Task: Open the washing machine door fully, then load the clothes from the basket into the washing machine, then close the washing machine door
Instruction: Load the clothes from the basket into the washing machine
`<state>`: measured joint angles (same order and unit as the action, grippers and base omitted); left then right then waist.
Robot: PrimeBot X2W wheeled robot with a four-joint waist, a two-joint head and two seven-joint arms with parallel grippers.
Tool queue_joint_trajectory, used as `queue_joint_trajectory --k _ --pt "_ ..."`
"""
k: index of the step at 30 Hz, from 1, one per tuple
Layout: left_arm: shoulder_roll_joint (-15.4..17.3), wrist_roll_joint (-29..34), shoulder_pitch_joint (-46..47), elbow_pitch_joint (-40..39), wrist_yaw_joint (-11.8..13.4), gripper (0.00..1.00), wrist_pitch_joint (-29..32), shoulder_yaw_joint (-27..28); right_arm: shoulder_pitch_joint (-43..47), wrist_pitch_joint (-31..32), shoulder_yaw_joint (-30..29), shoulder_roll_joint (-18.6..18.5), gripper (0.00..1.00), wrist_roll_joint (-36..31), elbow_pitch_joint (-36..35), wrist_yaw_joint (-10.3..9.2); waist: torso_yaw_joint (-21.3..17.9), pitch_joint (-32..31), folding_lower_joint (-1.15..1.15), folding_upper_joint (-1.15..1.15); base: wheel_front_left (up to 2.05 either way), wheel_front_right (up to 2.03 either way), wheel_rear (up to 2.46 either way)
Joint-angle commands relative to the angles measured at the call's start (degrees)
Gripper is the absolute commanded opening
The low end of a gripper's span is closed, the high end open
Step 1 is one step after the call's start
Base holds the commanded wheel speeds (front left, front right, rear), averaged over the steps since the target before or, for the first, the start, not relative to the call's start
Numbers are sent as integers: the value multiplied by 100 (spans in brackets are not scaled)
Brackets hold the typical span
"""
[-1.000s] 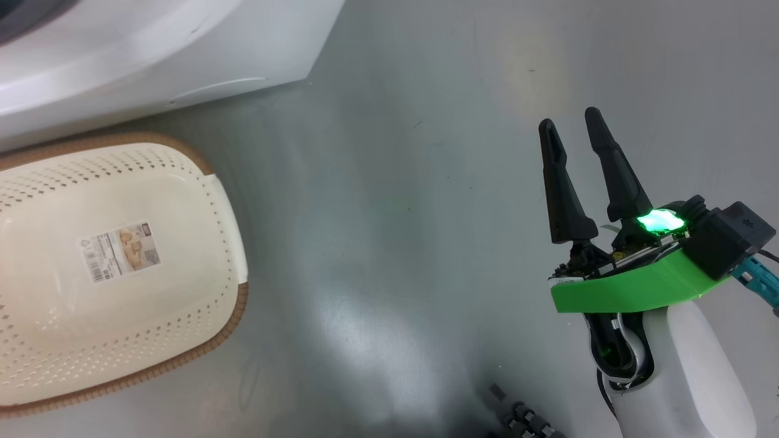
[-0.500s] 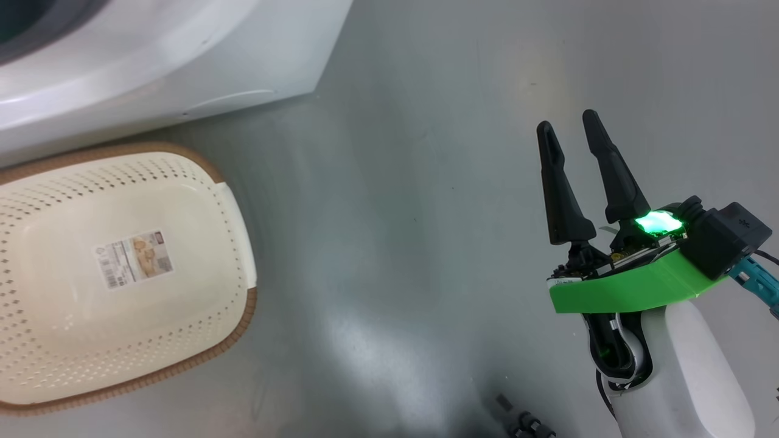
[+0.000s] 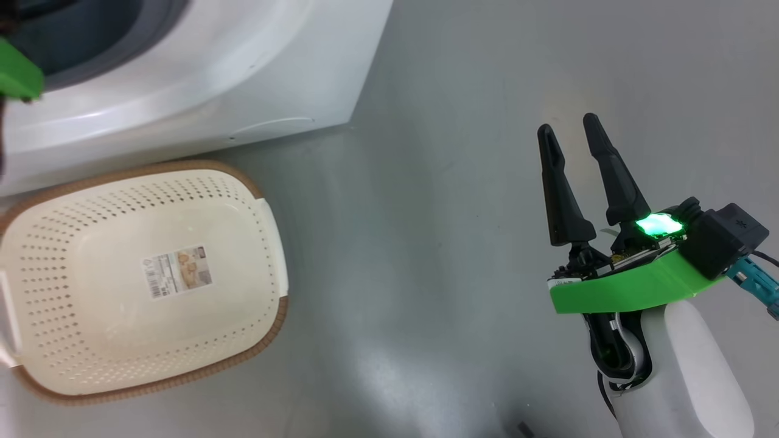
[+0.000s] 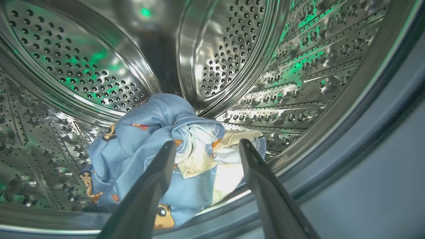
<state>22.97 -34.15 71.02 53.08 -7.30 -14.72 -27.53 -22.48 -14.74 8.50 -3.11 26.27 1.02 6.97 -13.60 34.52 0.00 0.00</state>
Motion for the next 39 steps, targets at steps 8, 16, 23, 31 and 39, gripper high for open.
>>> queue_joint_trajectory --k 8,16,23,31,39 --pt "320 169 -1121 -1168 -6 100 -28 487 180 -26 49 24 100 -137 -52 52 281 -460 0 0 0 0 0" --pt "187 422 -2345 -2130 66 100 -28 920 286 -26 53 24 100 -205 54 52 436 -965 0 0 0 0 0" --pt "38 407 -3352 -2773 103 100 -28 1391 395 -26 72 24 100 -256 157 52 581 -1350 0 0 0 0 0" --pt "-182 598 -4300 -3415 192 100 -28 1753 510 -26 73 -4 100 -301 302 52 819 -1755 0 0 0 0 0" --pt "-455 837 -5181 -3987 316 100 -28 2209 615 -26 95 -68 100 -241 417 52 950 -2086 0 0 0 0 0"
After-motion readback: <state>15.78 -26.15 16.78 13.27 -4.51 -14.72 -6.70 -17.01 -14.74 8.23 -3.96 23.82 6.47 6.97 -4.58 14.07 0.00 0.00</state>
